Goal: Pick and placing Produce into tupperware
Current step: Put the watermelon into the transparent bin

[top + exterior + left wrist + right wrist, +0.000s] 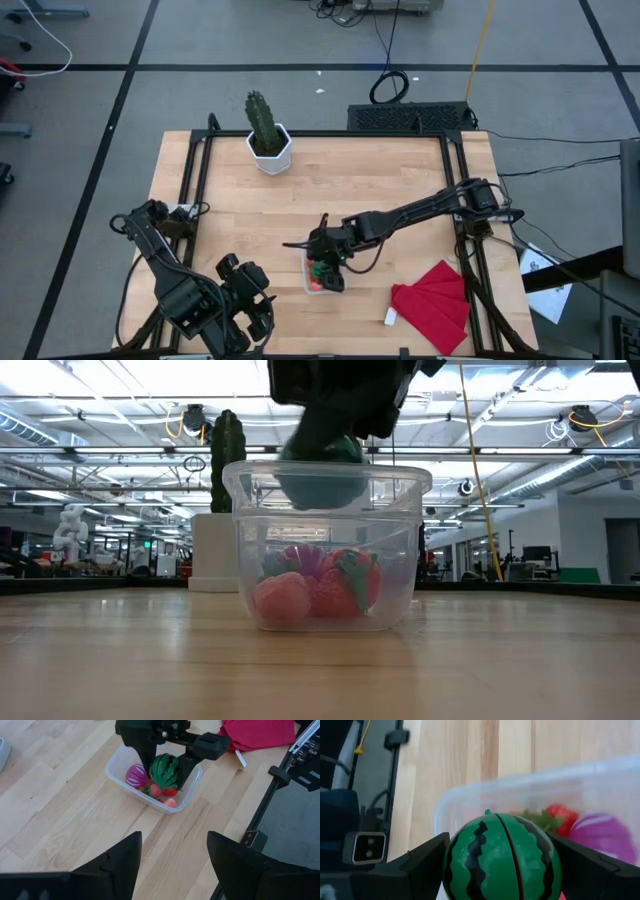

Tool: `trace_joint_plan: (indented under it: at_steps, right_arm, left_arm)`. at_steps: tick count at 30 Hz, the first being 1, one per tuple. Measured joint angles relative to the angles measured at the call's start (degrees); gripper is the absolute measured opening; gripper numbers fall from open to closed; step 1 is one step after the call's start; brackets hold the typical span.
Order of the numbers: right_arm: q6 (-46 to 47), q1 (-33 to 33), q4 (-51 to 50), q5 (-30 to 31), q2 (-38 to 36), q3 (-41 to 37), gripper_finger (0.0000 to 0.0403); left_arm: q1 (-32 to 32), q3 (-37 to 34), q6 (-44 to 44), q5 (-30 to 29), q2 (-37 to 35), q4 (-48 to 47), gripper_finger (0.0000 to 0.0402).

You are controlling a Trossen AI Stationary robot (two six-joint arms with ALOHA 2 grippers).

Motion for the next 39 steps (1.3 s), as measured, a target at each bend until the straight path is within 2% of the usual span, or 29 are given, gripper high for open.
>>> trace_joint_plan:
  at_steps: [4, 39]
  right_arm:
    - [0.02, 0.02, 0.76, -2.01, 1.63, 0.04, 0.0313]
    - [-1.47, -0.61, 0.98, -1.98, 1.89, -0.02, 0.0314]
  left_arm:
    - [0.0, 0.0, 0.1, 0.0, 0.02, -0.01, 0.023]
    - [0.0, 0.0, 0.39, 0.02, 0.04, -0.02, 0.023]
